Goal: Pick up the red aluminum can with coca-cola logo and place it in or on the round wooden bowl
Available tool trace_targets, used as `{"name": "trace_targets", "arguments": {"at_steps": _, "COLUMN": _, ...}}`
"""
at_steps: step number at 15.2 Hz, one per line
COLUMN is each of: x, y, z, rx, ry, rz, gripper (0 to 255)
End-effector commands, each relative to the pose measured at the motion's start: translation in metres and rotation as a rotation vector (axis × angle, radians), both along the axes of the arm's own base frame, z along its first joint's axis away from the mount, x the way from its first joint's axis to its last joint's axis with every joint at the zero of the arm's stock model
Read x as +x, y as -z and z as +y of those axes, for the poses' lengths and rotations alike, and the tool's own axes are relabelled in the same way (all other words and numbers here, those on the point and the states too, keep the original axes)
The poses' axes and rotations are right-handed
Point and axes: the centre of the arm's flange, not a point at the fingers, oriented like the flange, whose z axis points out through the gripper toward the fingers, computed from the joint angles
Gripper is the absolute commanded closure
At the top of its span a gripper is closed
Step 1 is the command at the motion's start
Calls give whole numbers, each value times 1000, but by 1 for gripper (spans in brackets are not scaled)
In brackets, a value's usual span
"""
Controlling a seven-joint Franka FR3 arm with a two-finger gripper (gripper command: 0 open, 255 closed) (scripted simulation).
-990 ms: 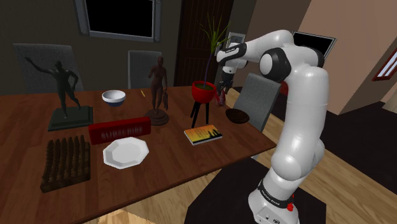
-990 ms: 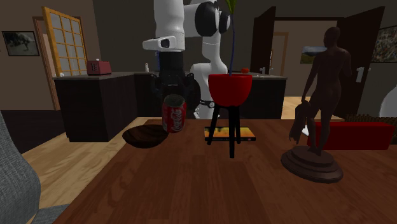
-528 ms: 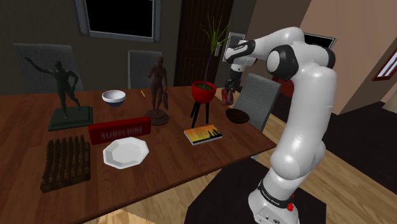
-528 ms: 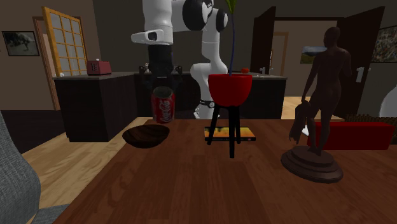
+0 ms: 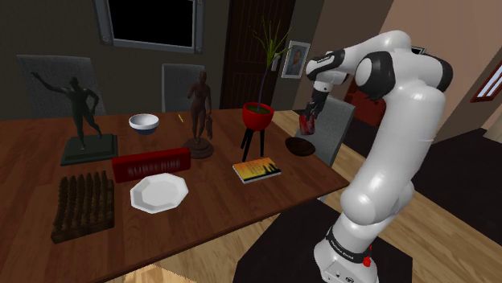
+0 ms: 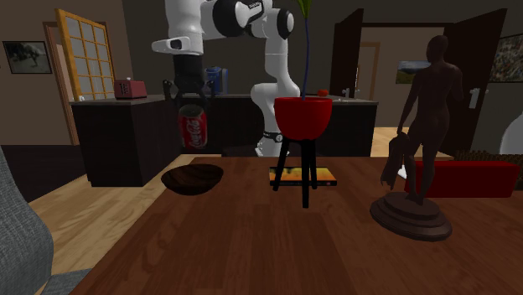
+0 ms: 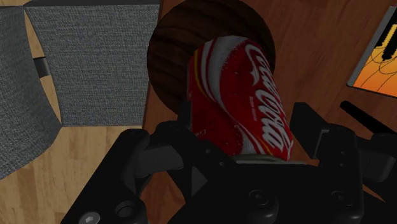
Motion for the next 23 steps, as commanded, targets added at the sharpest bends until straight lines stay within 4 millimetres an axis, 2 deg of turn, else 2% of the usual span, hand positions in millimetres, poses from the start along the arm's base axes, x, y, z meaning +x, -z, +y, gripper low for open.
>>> {"name": "trace_targets", "arguments": {"at_steps": 1, "x": -10, "y": 4, "z": -9, "rx": -1, "ry": -1, "rz": 0, "gripper": 255}}
{"name": "trace_targets", "arguments": {"at_steps": 18, "x": -10, "y": 93, "z": -9, "rx": -1, "ry": -1, "rz": 0, "gripper": 255}}
{"name": "trace_targets", "arguments": {"at_steps": 23, "x": -10, "y": 96, "z": -9, "rx": -1, "ry": -1, "rz": 0, "gripper": 255}}
